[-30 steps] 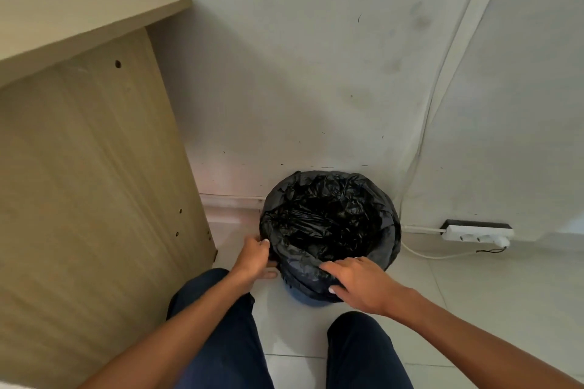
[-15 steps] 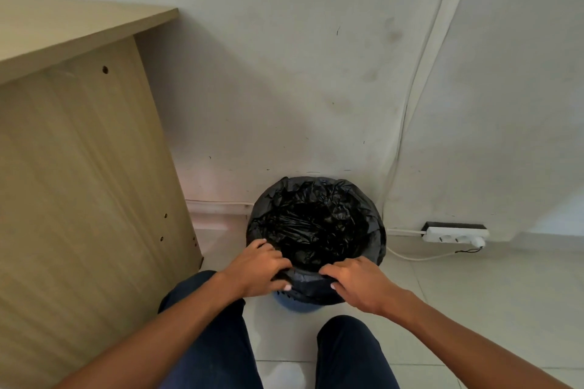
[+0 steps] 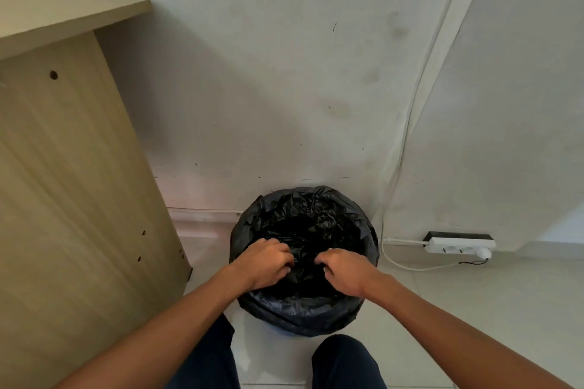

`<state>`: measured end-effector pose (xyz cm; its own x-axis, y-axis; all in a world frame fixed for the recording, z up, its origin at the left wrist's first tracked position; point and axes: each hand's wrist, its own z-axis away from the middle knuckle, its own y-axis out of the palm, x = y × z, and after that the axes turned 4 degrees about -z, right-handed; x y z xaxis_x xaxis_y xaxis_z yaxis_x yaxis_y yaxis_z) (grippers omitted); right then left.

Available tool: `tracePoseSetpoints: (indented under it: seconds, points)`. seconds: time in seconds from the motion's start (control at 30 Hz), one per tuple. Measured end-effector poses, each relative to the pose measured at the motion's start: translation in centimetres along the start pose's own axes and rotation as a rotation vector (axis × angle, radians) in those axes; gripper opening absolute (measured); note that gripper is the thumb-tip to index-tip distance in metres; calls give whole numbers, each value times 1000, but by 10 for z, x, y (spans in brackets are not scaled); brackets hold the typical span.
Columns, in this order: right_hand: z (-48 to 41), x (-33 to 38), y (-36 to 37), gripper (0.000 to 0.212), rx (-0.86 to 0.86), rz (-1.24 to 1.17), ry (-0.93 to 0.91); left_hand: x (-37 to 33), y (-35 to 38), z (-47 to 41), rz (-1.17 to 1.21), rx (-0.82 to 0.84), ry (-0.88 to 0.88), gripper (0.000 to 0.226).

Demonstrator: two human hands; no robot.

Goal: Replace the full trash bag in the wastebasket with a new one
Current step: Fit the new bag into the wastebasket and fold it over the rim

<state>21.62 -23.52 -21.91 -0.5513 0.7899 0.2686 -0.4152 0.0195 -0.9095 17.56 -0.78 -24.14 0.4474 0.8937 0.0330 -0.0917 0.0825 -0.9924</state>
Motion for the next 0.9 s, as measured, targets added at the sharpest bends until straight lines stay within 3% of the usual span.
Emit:
tracePoseSetpoints:
  seconds: [0.17,0.37,0.5,0.6,0.67,0.7,0.73,0.8,0.83,0.9]
  points:
    - [-49,-8,16,35,200,190,40,0,15,-57,-187,217,-22,46]
    - [-95,-30,48,51,475,484,-124,7,52,-100,-337,488,50,60]
    - [-107,-53,58,69,556,700,-35,23,77,-107,-469,631,-36,56]
    - [-108,-61,56,55,559,597,-21,29,87,-96,-577,744,-40,62]
    - [-112,-59,58,56,589,636,-54,27,92,-100,-762,823,-33,49]
    - [-114,-56,60,59,609,681,-79,24,73,-95,-814,943,-126,41]
    - [-117,-49,58,60,630,685,-96,22,70,-96,-831,974,-84,43]
    - [-122,-33,56,50,580,651,-63,11,91,-118,-826,804,210,41]
    - [-127,-26,55,44,498,602,-54,8,91,-123,-712,758,166,39]
    - [-138,-18,52,46,384,489,-8,8,90,-130,-351,636,-131,42]
